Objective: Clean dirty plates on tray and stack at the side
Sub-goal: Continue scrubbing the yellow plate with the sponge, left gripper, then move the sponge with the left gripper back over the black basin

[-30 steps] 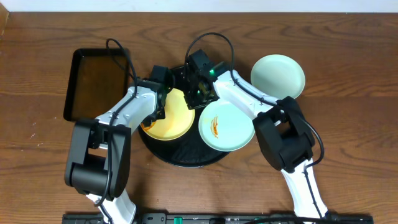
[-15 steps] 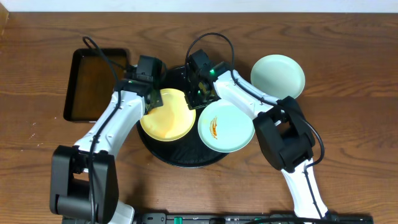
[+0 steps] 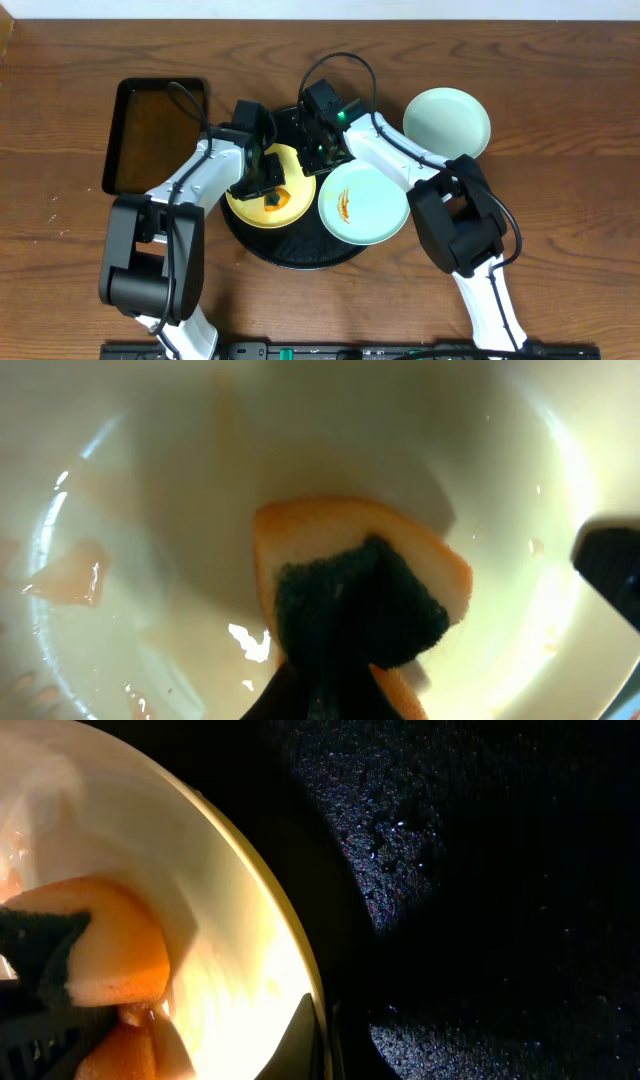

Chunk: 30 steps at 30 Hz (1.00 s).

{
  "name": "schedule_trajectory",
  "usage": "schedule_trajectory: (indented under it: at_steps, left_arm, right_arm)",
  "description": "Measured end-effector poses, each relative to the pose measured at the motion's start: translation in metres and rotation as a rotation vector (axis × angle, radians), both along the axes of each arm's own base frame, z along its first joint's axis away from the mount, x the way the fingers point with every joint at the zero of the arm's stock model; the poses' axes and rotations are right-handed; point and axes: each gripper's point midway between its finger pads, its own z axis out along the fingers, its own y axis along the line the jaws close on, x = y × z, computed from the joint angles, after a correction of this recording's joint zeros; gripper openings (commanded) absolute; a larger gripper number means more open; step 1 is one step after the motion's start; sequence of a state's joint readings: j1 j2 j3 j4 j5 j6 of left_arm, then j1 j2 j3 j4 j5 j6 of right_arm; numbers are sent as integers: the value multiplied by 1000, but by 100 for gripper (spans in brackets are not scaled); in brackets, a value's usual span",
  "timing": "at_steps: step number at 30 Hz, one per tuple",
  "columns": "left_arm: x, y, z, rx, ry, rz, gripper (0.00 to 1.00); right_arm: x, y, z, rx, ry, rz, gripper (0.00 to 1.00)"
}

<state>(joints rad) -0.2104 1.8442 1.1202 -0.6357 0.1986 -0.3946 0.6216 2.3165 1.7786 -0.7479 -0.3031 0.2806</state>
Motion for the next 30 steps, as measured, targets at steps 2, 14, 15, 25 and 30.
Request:
schedule_trajectory:
  at_steps: [2,14,15,25,30]
  left_arm:
    - [-5,4,-1,22,20,-9,8]
    - [-19,64,1,380,53,-19,8]
    - [-18,69,2,409,47,-18,7]
    - [8,84,27,527,-50,1,7]
    - [22,92,60,547,-150,44,8]
  right_arm:
    - [0,0,0,0,0,0,1]
    - [0,0,0,0,0,0,1]
    - [0,0,0,0,0,0,1]
    - [-1,0,0,0,5,0,1]
    - [-1,0,0,-1,5,0,1]
